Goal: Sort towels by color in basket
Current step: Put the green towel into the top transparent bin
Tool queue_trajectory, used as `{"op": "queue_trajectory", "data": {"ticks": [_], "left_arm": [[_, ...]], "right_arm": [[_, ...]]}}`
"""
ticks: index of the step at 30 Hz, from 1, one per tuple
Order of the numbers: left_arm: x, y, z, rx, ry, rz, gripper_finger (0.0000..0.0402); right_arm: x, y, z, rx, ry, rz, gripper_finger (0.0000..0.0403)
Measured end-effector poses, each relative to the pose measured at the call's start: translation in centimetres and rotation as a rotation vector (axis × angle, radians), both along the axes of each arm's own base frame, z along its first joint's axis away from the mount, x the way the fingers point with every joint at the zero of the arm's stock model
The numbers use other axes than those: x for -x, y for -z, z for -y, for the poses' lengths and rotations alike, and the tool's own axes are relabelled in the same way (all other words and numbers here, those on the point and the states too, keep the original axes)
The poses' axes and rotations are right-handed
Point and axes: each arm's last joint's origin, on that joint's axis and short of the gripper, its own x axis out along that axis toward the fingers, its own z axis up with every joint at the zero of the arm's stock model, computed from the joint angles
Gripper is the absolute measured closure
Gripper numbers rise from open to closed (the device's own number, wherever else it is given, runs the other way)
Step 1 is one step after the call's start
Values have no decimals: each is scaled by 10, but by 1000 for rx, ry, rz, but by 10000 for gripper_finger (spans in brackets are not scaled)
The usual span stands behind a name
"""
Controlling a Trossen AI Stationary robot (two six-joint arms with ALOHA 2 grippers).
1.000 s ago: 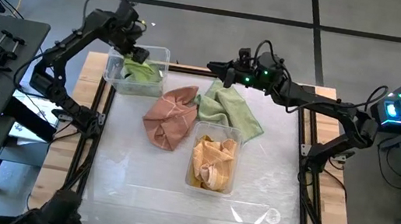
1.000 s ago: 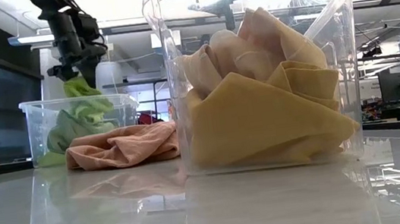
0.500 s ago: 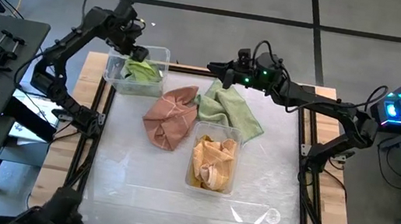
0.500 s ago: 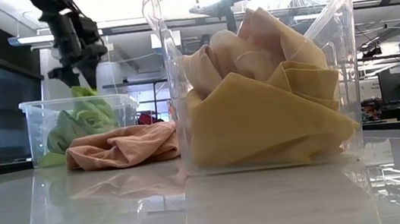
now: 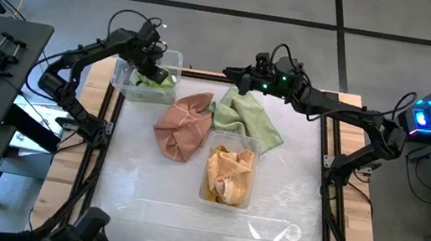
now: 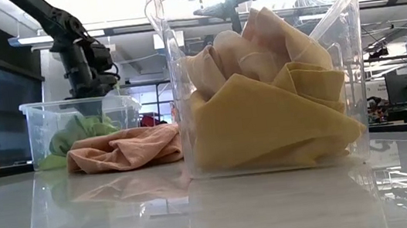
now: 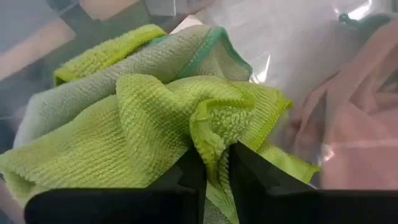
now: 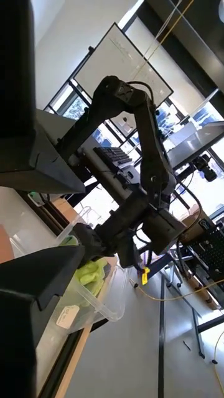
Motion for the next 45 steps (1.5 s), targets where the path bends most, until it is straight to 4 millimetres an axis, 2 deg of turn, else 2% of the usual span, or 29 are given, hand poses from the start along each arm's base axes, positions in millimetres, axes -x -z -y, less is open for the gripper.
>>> {"op": "queue_trajectory", "data": {"ticks": [5, 12, 15, 19, 23, 26, 29, 33, 35, 39, 42, 45], "left_arm": [[6, -19, -3, -19, 2, 3, 303], [11, -65, 5, -42, -9, 16, 202], [11, -78, 12, -68, -31, 40, 178], [9, -86, 20, -113, -1, 60, 169], [1, -74, 18, -140, 37, 72, 182], [-7, -53, 13, -156, 48, 89, 207], [-12, -31, 7, -187, 72, 88, 242], [-13, -21, 2, -227, 63, 111, 304], [-10, -26, 1, -231, 46, 99, 335], [-6, -49, 2, -300, 1, 121, 372], [-3, -68, 7, -359, 12, 149, 370], [3, -89, 19, -408, -9, 192, 350]], "right_arm": [[0, 1, 0, -6, 0, -13, 263], [2, 16, 1, -102, 60, -140, 263], [5, 25, 1, -141, 99, -233, 263], [9, 35, -1, -198, 113, -333, 263], [9, 37, -1, -212, 115, -352, 263], [9, 37, 0, -201, 134, -351, 263], [10, 37, 0, -200, 139, -351, 263], [9, 37, -1, -206, 138, -349, 263], [8, 37, -3, -208, 130, -349, 263], [7, 37, -7, -204, 117, -351, 263], [6, 37, -10, -196, 107, -355, 263], [5, 37, -12, -185, 103, -361, 263]]}}
